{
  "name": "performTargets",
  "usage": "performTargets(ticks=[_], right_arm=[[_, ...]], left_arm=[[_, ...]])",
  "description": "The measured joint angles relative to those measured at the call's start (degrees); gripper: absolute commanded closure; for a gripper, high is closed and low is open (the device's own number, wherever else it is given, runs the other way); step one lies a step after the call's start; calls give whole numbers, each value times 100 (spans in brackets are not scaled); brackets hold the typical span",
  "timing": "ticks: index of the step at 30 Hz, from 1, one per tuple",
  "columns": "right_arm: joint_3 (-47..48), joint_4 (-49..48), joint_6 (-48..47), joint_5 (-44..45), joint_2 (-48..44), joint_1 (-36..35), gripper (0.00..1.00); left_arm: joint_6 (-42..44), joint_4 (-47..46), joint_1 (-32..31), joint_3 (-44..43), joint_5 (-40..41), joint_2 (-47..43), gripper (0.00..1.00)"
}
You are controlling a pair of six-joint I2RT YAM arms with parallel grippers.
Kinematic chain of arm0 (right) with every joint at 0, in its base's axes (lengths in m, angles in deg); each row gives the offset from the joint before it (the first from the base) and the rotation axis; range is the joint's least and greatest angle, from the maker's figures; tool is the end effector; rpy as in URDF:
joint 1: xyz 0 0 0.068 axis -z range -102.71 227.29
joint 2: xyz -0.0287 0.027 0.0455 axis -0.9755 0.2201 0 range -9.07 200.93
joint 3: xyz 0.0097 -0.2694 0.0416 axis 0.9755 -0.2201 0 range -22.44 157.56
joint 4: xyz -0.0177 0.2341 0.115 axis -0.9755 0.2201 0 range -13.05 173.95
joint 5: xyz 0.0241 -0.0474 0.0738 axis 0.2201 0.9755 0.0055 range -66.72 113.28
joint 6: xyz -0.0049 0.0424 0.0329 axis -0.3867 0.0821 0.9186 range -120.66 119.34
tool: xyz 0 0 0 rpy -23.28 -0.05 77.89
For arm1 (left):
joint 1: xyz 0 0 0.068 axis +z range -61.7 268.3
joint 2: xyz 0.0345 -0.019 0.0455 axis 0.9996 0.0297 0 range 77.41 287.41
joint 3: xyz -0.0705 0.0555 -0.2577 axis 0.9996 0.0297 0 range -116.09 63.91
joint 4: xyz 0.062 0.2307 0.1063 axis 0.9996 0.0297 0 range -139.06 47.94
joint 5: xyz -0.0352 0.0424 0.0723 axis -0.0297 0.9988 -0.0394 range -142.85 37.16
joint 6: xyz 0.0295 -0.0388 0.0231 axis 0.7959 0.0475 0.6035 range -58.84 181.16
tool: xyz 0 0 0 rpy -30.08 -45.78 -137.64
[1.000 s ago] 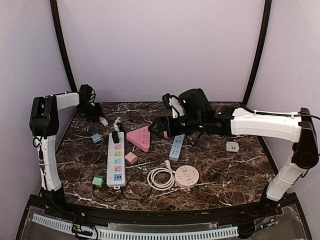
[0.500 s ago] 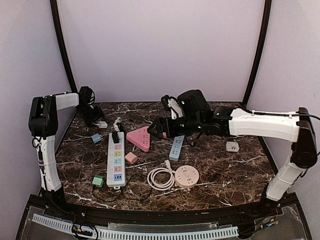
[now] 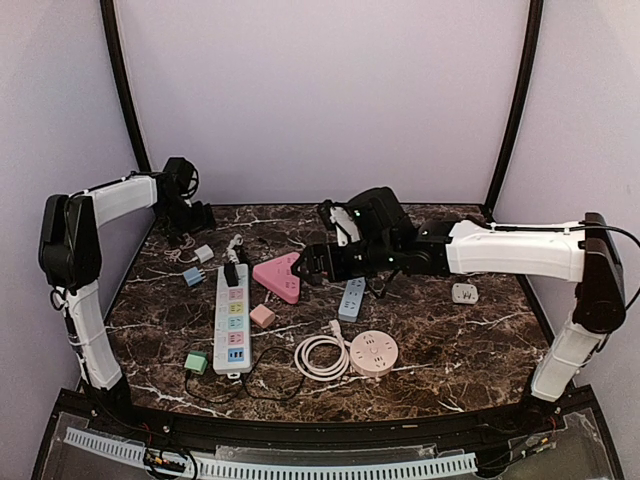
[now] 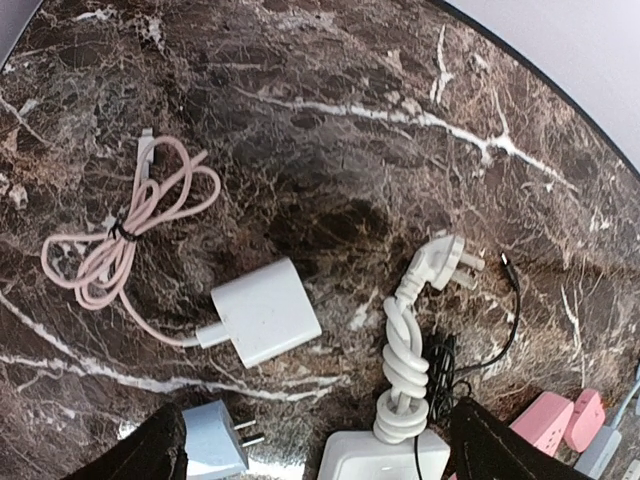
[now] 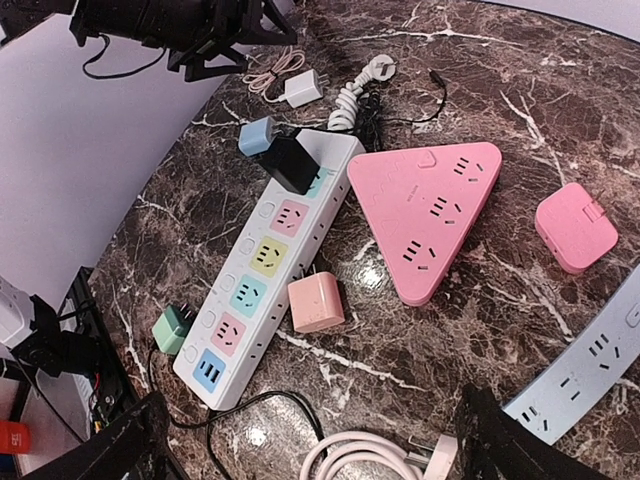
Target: Pull the plug off the socket
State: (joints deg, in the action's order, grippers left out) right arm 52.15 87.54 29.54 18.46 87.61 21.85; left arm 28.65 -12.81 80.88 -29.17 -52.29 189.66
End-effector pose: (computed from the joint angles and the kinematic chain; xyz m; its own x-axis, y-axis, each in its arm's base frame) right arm 0.2201 0.3249 0.2800 -0.6978 -0.1293 -0.7045 -0.5897 0.6620 0.4626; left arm 0.4297 -0.0556 0.2439 -0.7549 -0.4437 -0.4829 -0.3346 0.8939 -0.2983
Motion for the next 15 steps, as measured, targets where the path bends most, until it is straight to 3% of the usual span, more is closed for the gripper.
performTargets(ticks=[15], right_arm=[[0, -146, 24, -133, 170, 55, 4]], left_arm=[[68, 280, -1357, 1001, 511, -848, 16]])
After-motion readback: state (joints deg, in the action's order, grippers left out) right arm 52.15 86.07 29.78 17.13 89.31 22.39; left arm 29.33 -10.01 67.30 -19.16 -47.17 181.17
